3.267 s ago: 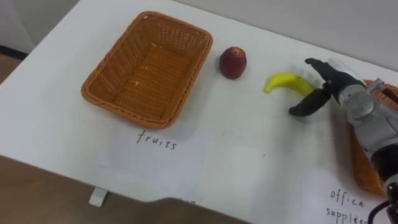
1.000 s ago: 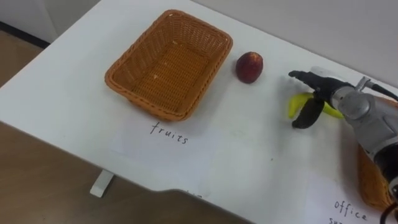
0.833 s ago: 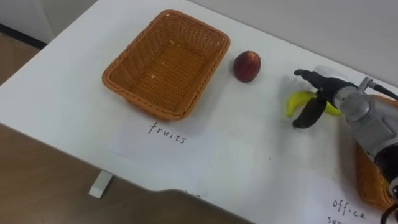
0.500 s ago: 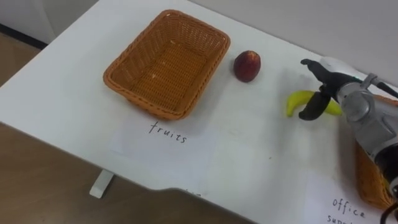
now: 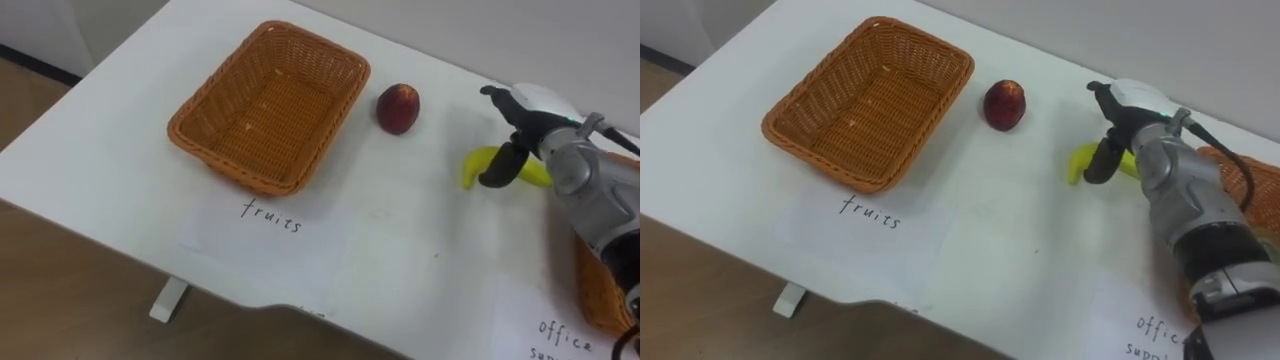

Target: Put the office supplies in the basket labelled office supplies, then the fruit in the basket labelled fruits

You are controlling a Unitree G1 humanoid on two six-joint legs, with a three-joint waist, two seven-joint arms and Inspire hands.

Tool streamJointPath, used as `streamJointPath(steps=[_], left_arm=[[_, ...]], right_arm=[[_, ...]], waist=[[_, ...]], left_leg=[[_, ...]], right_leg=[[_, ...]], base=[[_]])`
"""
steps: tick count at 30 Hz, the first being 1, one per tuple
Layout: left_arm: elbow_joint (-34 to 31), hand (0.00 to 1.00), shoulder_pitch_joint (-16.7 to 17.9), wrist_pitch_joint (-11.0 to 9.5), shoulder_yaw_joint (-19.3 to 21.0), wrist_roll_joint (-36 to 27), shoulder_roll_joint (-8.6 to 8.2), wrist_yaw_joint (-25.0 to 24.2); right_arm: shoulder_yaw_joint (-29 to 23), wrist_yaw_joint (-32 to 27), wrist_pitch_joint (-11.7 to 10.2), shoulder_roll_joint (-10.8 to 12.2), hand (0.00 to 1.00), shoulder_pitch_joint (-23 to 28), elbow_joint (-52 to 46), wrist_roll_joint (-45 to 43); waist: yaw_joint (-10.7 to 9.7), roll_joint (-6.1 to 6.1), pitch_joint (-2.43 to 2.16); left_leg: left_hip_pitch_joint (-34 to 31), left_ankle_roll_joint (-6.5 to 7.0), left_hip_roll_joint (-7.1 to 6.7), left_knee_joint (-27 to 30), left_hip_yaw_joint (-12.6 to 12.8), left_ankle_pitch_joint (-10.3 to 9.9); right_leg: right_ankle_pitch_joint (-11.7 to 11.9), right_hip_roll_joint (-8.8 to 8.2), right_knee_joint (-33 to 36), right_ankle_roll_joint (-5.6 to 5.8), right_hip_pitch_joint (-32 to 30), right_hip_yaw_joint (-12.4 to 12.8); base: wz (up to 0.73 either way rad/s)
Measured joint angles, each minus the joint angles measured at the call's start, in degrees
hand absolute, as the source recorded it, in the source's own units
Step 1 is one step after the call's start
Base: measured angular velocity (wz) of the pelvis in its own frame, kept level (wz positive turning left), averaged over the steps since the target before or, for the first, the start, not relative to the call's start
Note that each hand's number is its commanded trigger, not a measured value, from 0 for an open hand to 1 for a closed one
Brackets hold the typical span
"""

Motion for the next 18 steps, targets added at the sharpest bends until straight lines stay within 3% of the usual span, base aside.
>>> streamJointPath(steps=[3, 7, 18], left_arm=[[0.11, 0.00, -0.14, -0.02, 0.00, 0.02, 0.15, 0.02], [0.13, 0.00, -0.48, 0.05, 0.06, 0.04, 0.47, 0.22], [0.14, 0.00, -1.01, 0.12, -0.51, 0.00, 0.50, 0.43]], right_arm=[[1.61, 2.13, 0.37, 0.00, 0.00, -0.03, 1.93, 0.60], [1.65, 3.83, 1.24, -0.04, 0.00, -0.20, 3.75, 0.74], [1.66, 5.67, 1.97, -0.37, 0.00, -0.80, 3.87, 1.19]], waist=[[0.05, -0.86, 0.44], [0.65, -1.62, 0.43], [1.62, -1.66, 0.48]], left_leg=[[0.11, 0.01, -0.02, -0.71, 0.04, 0.46], [0.05, 0.00, -0.14, -1.10, 0.04, 0.44], [0.04, 0.01, -0.30, -0.84, 0.01, 0.44]], right_leg=[[0.03, -0.11, 0.08, -0.04, -0.16, -0.05], [0.22, 0.02, 0.07, -0.16, -0.16, -0.12], [0.23, 0.02, -0.03, -0.16, -0.16, -0.13]], base=[[0.00], [0.00], [0.00]])
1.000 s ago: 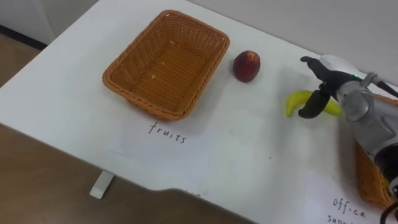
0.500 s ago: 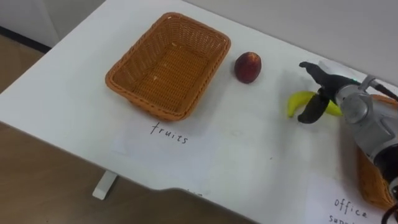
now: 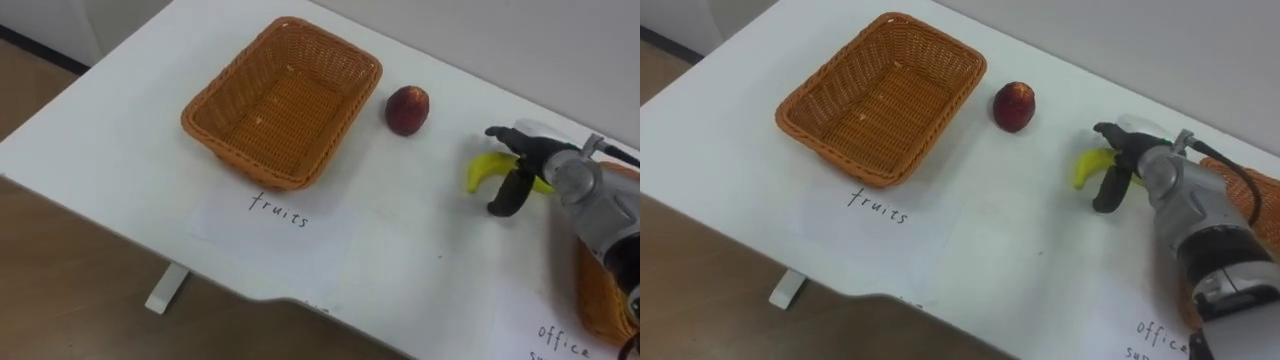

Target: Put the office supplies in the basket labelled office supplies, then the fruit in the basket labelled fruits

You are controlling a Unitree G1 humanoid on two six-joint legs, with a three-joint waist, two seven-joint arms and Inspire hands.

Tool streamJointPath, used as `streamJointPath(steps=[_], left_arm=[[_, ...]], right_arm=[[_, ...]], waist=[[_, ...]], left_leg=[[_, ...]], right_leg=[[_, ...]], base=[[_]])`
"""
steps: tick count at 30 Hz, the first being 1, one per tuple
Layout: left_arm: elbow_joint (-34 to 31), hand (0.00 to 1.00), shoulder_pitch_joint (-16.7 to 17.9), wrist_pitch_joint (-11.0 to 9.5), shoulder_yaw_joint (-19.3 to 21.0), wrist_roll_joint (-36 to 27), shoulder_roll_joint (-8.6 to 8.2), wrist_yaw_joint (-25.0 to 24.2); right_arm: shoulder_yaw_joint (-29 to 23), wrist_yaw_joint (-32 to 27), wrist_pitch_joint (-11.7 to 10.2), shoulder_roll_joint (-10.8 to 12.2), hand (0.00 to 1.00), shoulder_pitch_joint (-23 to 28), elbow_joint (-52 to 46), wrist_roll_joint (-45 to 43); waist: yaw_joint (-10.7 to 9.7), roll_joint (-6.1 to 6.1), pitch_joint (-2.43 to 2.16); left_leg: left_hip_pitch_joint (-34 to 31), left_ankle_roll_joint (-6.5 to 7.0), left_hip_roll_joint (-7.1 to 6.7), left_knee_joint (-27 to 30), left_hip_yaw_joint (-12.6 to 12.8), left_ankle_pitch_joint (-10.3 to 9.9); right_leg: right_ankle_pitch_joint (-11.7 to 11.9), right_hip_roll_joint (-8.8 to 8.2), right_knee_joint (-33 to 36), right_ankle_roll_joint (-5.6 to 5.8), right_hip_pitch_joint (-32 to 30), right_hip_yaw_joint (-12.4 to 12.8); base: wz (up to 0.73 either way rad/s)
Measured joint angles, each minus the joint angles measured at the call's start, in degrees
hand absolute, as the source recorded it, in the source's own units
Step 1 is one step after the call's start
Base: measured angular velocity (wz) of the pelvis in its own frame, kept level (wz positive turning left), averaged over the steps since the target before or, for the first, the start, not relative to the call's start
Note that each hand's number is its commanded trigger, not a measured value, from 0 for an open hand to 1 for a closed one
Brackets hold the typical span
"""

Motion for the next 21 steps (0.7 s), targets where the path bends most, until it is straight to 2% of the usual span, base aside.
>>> streamJointPath(steps=[4, 5, 6, 7, 8, 14, 21], left_arm=[[0.00, 0.00, -0.06, 0.00, -0.78, 0.00, 0.00, 0.01], [0.01, 0.00, -0.05, 0.00, -0.78, 0.01, 0.00, 0.01], [0.01, 0.00, -0.05, 0.00, -0.79, 0.00, 0.00, 0.01], [0.04, 0.00, -0.05, 0.00, -1.06, 0.01, 0.02, 0.01], [0.10, 0.00, -0.06, 0.00, -1.18, 0.01, 0.03, 0.01], [0.65, 0.00, 0.05, 0.48, -1.47, 0.22, 0.31, -0.23], [0.61, 0.00, -0.74, 0.85, -5.32, 0.25, 0.95, -0.56]], right_arm=[[0.00, 0.63, -0.01, 0.00, 0.00, -0.20, 0.04, 0.35], [0.00, 0.67, 0.00, 0.00, 0.03, -0.20, 0.04, 0.35], [0.00, 0.75, -0.01, 0.00, 0.62, -0.21, 0.04, 0.37], [0.00, 0.91, -0.01, 0.00, 0.96, -0.22, 0.06, 0.60], [0.00, 1.04, -0.01, 0.00, 1.00, -0.22, 0.08, 0.62], [0.04, 2.25, 0.20, -0.01, 1.00, -0.21, -0.37, 0.78], [1.37, 0.96, 0.43, -0.19, 1.00, -0.66, -0.63, 0.86]], waist=[[0.00, 0.05, 0.04], [0.00, 0.05, 0.04], [0.01, 0.07, 0.05], [0.03, 0.09, 0.07], [0.04, 0.24, 0.18], [0.03, 0.14, 0.11], [0.16, 0.31, 0.24]], left_leg=[[0.02, 0.00, 0.00, -0.05, 0.00, 0.00], [0.03, 0.00, 0.00, -0.08, 0.00, 0.00], [0.03, 0.00, 0.00, -0.11, 0.00, 0.00], [0.02, 0.00, 0.00, -0.15, 0.00, 0.00], [0.01, 0.00, 0.00, -0.18, 0.00, 0.00], [-0.30, 0.00, 0.05, -0.18, -0.09, 0.00], [-0.54, -0.01, 0.05, 0.30, -0.12, 0.00]], right_leg=[[0.00, 0.01, -0.02, 0.00, 0.00, 0.00], [0.00, 0.01, -0.02, 0.00, 0.00, 0.00], [0.00, 0.01, -0.02, 0.00, 0.00, 0.01], [0.00, 0.01, -0.02, 0.00, 0.00, 0.00], [0.00, 0.01, -0.02, 0.00, 0.00, 0.00], [0.00, 0.07, -0.06, 0.00, -0.09, -0.12], [0.00, 0.07, -0.06, 0.00, -0.29, -0.07]], base=[[0.00], [0.00], [0.00], [0.00], [0.00], [0.01], [0.00]])
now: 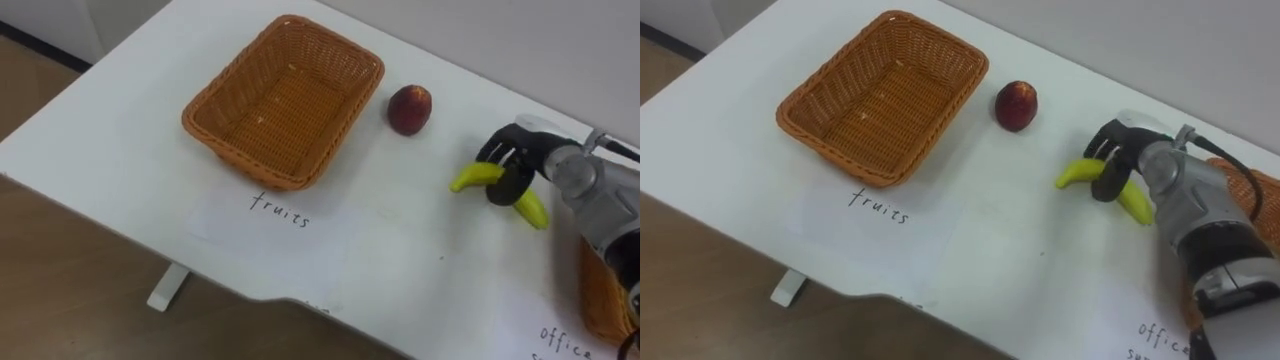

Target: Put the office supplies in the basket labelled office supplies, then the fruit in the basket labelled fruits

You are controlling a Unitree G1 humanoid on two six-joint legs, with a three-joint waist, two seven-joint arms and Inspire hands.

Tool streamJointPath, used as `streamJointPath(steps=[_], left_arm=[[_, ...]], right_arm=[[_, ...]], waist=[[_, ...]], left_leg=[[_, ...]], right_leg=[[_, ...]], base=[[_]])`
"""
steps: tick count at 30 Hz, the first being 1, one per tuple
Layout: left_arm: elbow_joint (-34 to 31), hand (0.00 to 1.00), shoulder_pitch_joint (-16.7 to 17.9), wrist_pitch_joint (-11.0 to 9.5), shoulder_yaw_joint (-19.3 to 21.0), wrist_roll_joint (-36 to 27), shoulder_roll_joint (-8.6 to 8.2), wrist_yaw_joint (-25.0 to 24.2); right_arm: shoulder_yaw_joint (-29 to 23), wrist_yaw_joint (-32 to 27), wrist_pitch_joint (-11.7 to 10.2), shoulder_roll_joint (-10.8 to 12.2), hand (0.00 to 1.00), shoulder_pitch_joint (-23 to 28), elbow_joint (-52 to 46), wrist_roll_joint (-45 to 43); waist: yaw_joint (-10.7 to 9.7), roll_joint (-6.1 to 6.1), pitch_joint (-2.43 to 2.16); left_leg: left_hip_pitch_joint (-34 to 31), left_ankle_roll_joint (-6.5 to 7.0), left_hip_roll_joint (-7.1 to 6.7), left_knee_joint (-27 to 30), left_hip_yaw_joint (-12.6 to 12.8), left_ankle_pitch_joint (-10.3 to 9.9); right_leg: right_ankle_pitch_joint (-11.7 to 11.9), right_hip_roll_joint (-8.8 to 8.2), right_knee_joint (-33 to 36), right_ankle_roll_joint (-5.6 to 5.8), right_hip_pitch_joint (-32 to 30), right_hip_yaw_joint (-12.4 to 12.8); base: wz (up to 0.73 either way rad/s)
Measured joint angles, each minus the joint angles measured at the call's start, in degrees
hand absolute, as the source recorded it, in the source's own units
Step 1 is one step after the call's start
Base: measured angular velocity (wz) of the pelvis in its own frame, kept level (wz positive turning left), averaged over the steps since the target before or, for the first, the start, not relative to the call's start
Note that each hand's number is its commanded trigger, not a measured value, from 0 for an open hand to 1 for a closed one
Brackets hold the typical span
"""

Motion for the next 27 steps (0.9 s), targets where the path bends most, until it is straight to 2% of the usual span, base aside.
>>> streamJointPath(steps=[4, 10, 23, 27], left_arm=[[-0.02, 0.00, -0.23, -0.01, -0.36, -0.01, 0.09, -0.07], [0.02, 0.00, -0.50, -0.05, -0.39, 0.02, 0.35, -0.07], [-0.39, 0.00, -0.43, -0.28, -0.25, -0.11, 0.48, 0.46], [-2.05, 0.00, 0.43, -0.79, 0.35, -0.26, 0.41, 0.45]], right_arm=[[2.42, 0.07, 0.02, -0.45, 1.00, -0.79, -0.06, 0.46], [3.09, 0.19, -0.37, -1.15, 1.00, -0.85, -0.55, 2.31], [3.11, 1.34, -0.04, -1.62, 1.00, -0.26, -6.75, 2.96], [2.92, 1.27, -1.20, -1.60, 1.00, 2.76, -15.92, 3.54]], waist=[[-0.02, 0.13, 0.09], [-0.09, -0.27, 0.37], [-0.33, -0.66, 0.10], [-1.13, -0.79, -0.01]], left_leg=[[-0.11, 0.00, 0.02, -0.02, 0.04, 0.00], [-0.30, -0.04, 0.12, -0.16, 0.04, -0.03], [-0.51, -0.19, 0.42, -0.27, 0.77, -0.09], [-0.43, -0.17, 0.36, -0.11, 1.40, -0.08]], right_leg=[[0.00, 0.02, 0.02, 0.00, -0.21, 0.05], [0.03, 0.18, 0.01, -0.04, -0.42, 0.19], [0.04, 0.45, 0.07, -0.06, -1.34, 0.98], [0.04, 0.31, 0.06, -0.06, -1.39, 1.68]], base=[[0.00], [0.00], [-0.04], [-0.06]])
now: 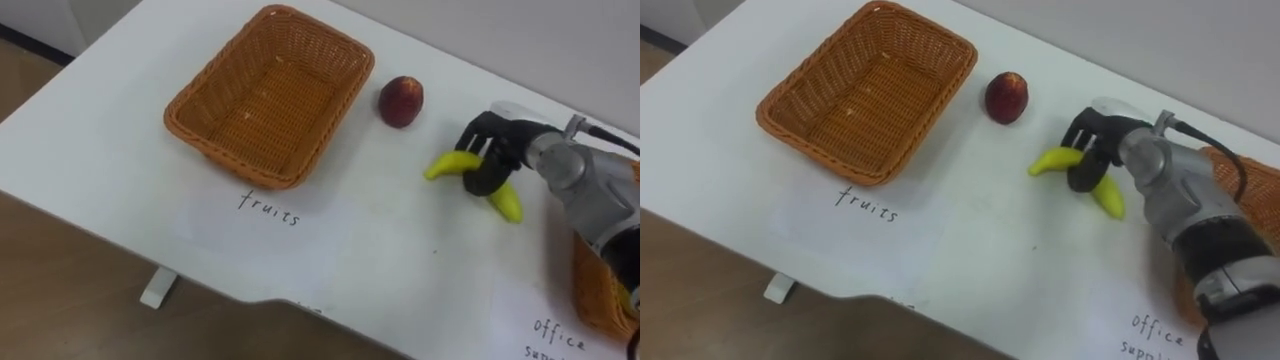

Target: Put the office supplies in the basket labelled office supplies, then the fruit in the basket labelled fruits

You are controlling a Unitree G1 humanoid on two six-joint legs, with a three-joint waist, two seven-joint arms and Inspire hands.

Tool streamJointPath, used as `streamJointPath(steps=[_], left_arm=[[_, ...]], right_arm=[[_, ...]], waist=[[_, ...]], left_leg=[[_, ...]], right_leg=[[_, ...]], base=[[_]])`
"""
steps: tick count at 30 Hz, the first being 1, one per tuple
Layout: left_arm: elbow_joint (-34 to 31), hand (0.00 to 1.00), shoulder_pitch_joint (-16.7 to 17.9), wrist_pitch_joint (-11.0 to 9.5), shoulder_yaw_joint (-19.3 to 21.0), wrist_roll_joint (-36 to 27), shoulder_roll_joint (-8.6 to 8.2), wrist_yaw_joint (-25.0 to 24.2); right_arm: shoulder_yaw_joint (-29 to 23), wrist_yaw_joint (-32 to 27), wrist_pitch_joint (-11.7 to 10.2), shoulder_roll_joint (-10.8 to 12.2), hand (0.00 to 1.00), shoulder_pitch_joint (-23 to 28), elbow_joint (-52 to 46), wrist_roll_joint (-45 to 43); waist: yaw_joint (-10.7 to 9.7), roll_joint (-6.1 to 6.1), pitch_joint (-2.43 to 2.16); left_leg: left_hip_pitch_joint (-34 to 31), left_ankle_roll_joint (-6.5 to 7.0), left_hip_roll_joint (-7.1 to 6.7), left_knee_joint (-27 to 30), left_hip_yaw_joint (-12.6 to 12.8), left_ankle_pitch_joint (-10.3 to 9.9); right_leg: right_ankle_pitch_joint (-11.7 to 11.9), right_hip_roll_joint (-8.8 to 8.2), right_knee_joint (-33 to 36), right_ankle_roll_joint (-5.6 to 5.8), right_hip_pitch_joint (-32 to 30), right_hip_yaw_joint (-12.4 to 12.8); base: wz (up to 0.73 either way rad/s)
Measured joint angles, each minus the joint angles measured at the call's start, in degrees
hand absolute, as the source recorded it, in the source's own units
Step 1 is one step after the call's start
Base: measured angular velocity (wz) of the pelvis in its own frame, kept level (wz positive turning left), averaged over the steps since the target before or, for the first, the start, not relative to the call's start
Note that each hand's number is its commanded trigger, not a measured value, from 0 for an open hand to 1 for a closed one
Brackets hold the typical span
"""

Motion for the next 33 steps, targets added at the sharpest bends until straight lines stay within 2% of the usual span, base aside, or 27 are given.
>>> streamJointPath(steps=[5, 8, 9, 11, 13, 15, 18, 26, 28, 33], left_arm=[[-0.24, 0.00, 0.46, -0.42, 1.32, -0.79, -0.17, -0.01], [-0.90, 0.00, 1.01, -0.54, 2.38, -1.25, -0.72, -0.04], [-0.92, 0.00, 1.11, -0.63, 3.39, -1.12, -1.25, -0.02], [-0.76, 0.00, 1.29, -1.22, 4.69, -1.19, -1.73, -0.04], [-0.77, 0.00, 2.01, -1.58, 5.84, -1.25, -1.92, -0.03], [-0.81, 0.00, 2.26, -1.63, 6.91, -1.05, -2.28, 0.03], [-0.90, 0.00, 2.96, -1.63, 7.72, -1.94, -3.04, 0.75], [-1.98, 0.00, 4.01, -1.63, 7.91, -2.13, -3.03, 1.13], [-1.97, 0.00, 4.14, -1.63, 8.05, -2.16, -3.05, 1.14], [-1.79, 0.00, 4.38, -1.64, 8.36, -2.01, -3.32, 1.18]], right_arm=[[-1.70, 0.06, -0.98, 0.00, 1.00, 1.69, -9.56, 0.66], [-4.57, 0.10, -1.42, -0.01, 1.00, 1.77, -12.56, 1.21], [-6.05, 0.17, -1.34, -0.03, 1.00, 1.90, -14.25, 1.07], [-8.71, 0.16, -1.48, -0.03, 1.00, 2.47, -17.81, 0.91], [-10.22, 0.15, -1.47, -0.69, 1.00, 3.42, -20.95, 0.72], [-11.19, 0.15, -1.37, -0.76, 1.00, 3.59, -22.76, 0.13], [-11.84, 0.12, -0.88, -0.74, 1.00, 3.62, -24.23, -1.44], [-12.01, 0.59, 0.63, -0.74, 1.00, 3.70, -33.66, -1.26], [-12.00, 0.59, 0.57, -0.73, 1.00, 3.70, -35.48, -1.07], [-12.01, 0.76, 0.69, -0.57, 1.00, 3.69, -36.96, 0.57]], waist=[[-2.57, 0.22, -0.16], [-3.95, 0.84, -0.34], [-4.24, 1.22, -0.75], [-4.43, 1.76, -1.00], [-4.83, 2.21, -1.51], [-5.17, 2.28, -1.64], [-5.49, 2.37, -1.57], [-5.55, 2.42, -1.51], [-5.41, 2.61, -1.36], [-4.20, 2.47, -1.43]], left_leg=[[0.11, 0.03, -0.02, 0.20, -0.02, 0.02], [1.55, 0.03, 0.08, 0.39, 0.02, 0.01], [2.04, 0.03, 0.27, -0.08, 0.28, 0.00], [2.80, 0.16, 0.20, -0.89, 0.34, 0.09], [4.55, 0.11, 0.02, -1.55, 0.25, 0.17], [5.60, 0.06, 0.04, -1.94, 0.27, 0.21], [7.31, 0.06, 0.04, -2.33, 0.34, 0.20], [8.07, 0.07, 0.07, -2.98, 0.95, 0.19], [8.70, 0.07, 0.12, -3.09, 0.84, 0.19], [9.01, 0.07, 0.08, -3.26, 0.67, 0.19]], right_leg=[[0.00, -0.10, 0.01, 0.00, 0.28, 0.39], [0.00, -0.15, -0.02, 0.00, 1.88, 0.43], [0.00, -0.17, 0.02, 0.01, 1.98, 0.46], [0.01, -0.18, 0.10, 0.01, 2.30, 0.42], [0.01, -0.16, 0.07, 0.01, 3.68, 0.34], [0.00, 0.00, 0.01, 0.02, 4.50, 0.36], [0.00, 0.03, -0.02, 0.02, 6.02, 0.52], [0.00, 0.18, 0.01, 0.03, 6.57, 1.73], [-0.01, 0.27, -0.08, 0.03, 7.10, 1.71], [-0.04, 0.26, -0.02, 0.08, 7.34, 1.73]], base=[[0.00], [0.02], [-0.07], [-0.08], [-0.04], [0.00], [0.00], [-0.05], [0.03], [0.01]])
